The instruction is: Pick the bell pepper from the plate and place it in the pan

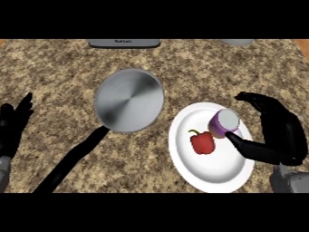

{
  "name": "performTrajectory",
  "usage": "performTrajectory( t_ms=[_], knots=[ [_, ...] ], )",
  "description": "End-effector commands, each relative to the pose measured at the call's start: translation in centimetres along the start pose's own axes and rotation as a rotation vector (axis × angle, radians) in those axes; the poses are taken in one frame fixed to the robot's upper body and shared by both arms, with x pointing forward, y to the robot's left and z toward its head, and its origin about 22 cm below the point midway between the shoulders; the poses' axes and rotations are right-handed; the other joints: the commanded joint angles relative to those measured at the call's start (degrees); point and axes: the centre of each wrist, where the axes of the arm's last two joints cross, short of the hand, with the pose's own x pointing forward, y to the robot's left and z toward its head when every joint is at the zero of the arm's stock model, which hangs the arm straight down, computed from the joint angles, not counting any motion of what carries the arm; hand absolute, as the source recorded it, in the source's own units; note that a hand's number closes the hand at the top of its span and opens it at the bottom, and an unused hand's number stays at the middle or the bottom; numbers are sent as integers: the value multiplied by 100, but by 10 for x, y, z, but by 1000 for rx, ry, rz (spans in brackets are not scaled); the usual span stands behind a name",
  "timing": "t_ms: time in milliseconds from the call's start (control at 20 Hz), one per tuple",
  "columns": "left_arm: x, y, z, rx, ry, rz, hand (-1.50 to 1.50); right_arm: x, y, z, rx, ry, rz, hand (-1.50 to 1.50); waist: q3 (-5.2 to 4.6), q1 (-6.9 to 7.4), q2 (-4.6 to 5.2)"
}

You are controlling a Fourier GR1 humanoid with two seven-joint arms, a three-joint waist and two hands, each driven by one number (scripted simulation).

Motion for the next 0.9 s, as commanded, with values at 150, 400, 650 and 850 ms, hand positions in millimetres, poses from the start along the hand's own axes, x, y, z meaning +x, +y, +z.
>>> performTrajectory(
  t_ms=[150,400,650,850],
  knots=[
    [-6,-3,-3,29,9,38,0,19,-7,26,185,-62,125,-150,-6,-57,14],
    [0,1,-4,48,0,15,0,72,-16,-4,262,10,401,-150,-17,-78,-6],
    [-5,3,0,28,22,10,0,113,-16,-28,432,138,757,-150,-35,-39,-32],
    [-12,-11,9,6,20,30,0,133,5,-42,526,243,915,-150,-25,68,-15]
  ],
)
